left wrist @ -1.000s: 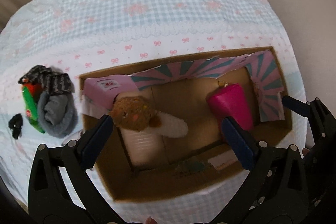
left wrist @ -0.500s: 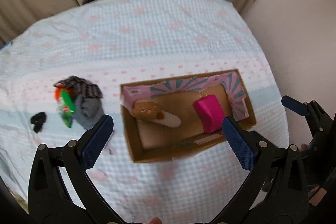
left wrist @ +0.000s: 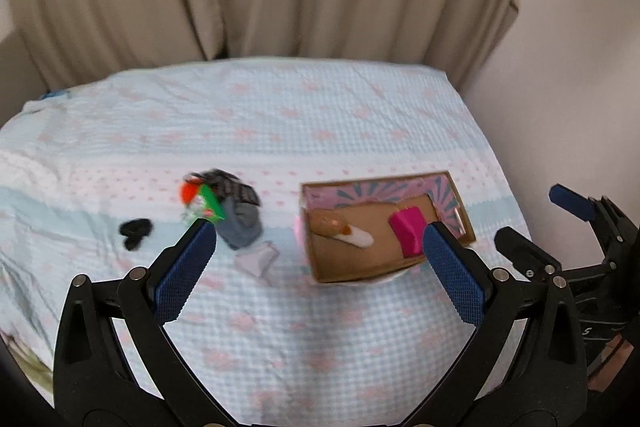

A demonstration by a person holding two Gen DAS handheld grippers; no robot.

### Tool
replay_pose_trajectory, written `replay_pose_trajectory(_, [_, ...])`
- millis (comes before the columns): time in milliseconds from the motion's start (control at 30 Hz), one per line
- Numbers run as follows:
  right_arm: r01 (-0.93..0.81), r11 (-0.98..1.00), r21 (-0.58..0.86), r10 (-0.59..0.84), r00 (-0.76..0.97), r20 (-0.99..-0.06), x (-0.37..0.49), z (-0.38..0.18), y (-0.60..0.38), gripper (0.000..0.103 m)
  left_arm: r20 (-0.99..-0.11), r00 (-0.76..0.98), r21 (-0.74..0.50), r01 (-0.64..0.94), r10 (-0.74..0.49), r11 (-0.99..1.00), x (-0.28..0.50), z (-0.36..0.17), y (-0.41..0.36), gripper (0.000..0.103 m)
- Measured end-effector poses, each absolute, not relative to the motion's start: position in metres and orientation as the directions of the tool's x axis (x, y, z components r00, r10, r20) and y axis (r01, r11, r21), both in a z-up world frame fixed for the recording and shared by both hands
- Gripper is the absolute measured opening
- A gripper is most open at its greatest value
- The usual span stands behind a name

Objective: Organize soft objects
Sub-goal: 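Withdraw both open tools from the box toward the remaining items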

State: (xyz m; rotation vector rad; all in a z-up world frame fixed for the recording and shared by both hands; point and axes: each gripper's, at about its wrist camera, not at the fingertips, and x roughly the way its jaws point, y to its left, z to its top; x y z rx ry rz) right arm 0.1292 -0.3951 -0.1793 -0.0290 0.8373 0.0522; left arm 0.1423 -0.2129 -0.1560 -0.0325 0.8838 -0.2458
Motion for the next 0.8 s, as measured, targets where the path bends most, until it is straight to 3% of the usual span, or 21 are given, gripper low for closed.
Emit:
replay_pose_trajectory(133, [-0.055,0.998,0.034,0.062,0.691,-0.72,0.114,-0.167,-0.366,0.103,-0.711,0.683,-0.079,0.162,-0.17,0.984,0.117,-0.14,-0.173,0.103])
replay_pose_trajectory(333, [-0.028,0.996,0.08,0.076,0.72,-0.689,0.097,-0.158,-0.317,0.103,-0.715,0.692,-0.003,0.145,-0.104,0.989,0.095,-0.136,-0.111,0.103])
replay_pose_trajectory(800, [0.032,0.993,0.111,0.051,0.743,-0.667,0.115,-0.168,-0.196,0.103,-0.702,0.692,-0.069,0.168,-0.167,0.983,0.109,-0.157,0.035,0.103])
